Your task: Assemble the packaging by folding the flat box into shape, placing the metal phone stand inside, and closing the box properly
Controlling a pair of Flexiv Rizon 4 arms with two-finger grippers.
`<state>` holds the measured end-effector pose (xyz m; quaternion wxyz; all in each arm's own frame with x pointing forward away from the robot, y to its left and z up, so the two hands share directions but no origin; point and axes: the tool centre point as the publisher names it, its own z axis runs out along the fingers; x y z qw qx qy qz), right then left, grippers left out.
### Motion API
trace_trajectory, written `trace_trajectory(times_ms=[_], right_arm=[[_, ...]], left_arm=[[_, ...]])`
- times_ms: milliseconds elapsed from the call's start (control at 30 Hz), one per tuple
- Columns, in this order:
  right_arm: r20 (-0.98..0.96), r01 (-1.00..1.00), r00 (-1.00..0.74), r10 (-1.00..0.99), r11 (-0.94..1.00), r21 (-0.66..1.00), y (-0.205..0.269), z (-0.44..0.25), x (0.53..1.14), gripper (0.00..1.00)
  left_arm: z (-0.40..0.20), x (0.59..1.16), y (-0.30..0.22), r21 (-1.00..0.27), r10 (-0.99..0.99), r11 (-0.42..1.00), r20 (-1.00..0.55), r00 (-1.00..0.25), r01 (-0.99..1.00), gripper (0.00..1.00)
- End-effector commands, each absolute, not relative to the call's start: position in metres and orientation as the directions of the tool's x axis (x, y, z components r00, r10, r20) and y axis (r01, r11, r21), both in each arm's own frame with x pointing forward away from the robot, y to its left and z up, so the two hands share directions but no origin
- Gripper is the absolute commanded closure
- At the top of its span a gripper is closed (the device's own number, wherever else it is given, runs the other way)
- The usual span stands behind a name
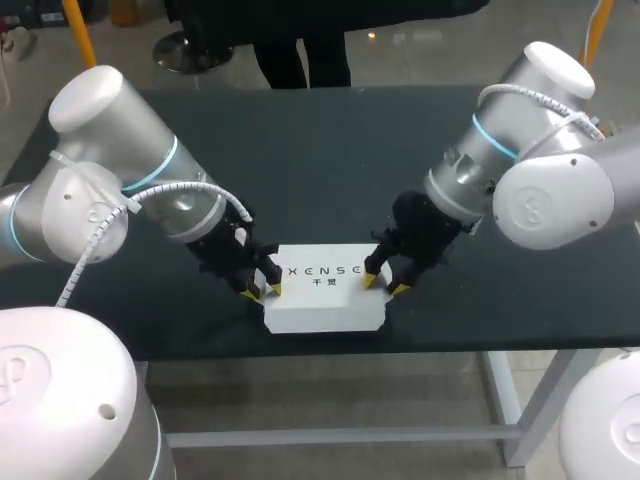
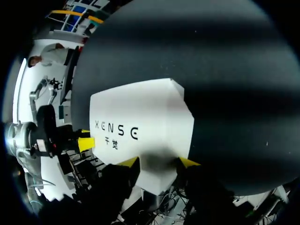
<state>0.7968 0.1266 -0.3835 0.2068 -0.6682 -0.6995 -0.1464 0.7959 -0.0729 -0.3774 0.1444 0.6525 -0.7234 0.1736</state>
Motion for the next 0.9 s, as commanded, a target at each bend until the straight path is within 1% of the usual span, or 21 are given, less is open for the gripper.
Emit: trace_trajectory(times_ms=[33,200,333,500,600,767,800,833,867,900], right_arm=[[0.495,0.998,-0.027,0.869,0.055,-0.042,0.1251,-0.3852,0.7902,0.44],[0.503,0.997,-0.036,0.864,0.062,-0.036,0.1272,-0.3859,0.7904,0.42],[0.516,0.997,-0.036,0.856,0.066,-0.040,0.1275,-0.3877,0.7915,0.46],[0.523,0.997,-0.026,0.852,0.061,-0.050,0.1266,-0.3893,0.7936,0.46],[0.537,0.997,-0.018,0.843,0.053,-0.050,0.1249,-0.3880,0.7953,0.49],[0.542,0.998,-0.015,0.840,0.049,-0.049,0.1244,-0.3867,0.7959,0.50],[0.542,0.998,-0.015,0.840,0.049,-0.049,0.1244,-0.3867,0.7959,0.51],[0.542,0.998,-0.015,0.840,0.049,-0.049,0.1244,-0.3867,0.7959,0.54],[0.542,0.998,-0.015,0.840,0.049,-0.049,0.1244,-0.3867,0.7959,0.54],[0.542,0.998,-0.015,0.840,0.049,-0.049,0.1244,-0.3867,0.7959,0.54]], left_arm=[[-0.3817,0.7976,-0.0748,-0.061,-0.891,0.089,0.441,-0.107,-0.994,0.53],[-0.3832,0.7995,-0.0743,-0.057,-0.884,0.085,0.455,-0.102,-0.995,0.53],[-0.3834,0.8005,-0.0745,-0.056,-0.878,0.087,0.467,-0.103,-0.995,0.52],[-0.3824,0.8017,-0.0752,-0.059,-0.876,0.086,0.471,-0.103,-0.995,0.51],[-0.3816,0.8022,-0.0752,-0.061,-0.876,0.082,0.472,-0.101,-0.995,0.50],[-0.3815,0.8025,-0.0753,-0.061,-0.876,0.081,0.472,-0.100,-0.995,0.51],[-0.3815,0.8025,-0.0753,-0.061,-0.876,0.081,0.472,-0.100,-0.995,0.50],[-0.3815,0.8025,-0.0753,-0.061,-0.876,0.081,0.472,-0.100,-0.995,0.47],[-0.3815,0.8025,-0.0753,-0.061,-0.876,0.081,0.472,-0.100,-0.995,0.47],[-0.3815,0.8025,-0.0753,-0.061,-0.876,0.081,0.472,-0.100,-0.995,0.44]])
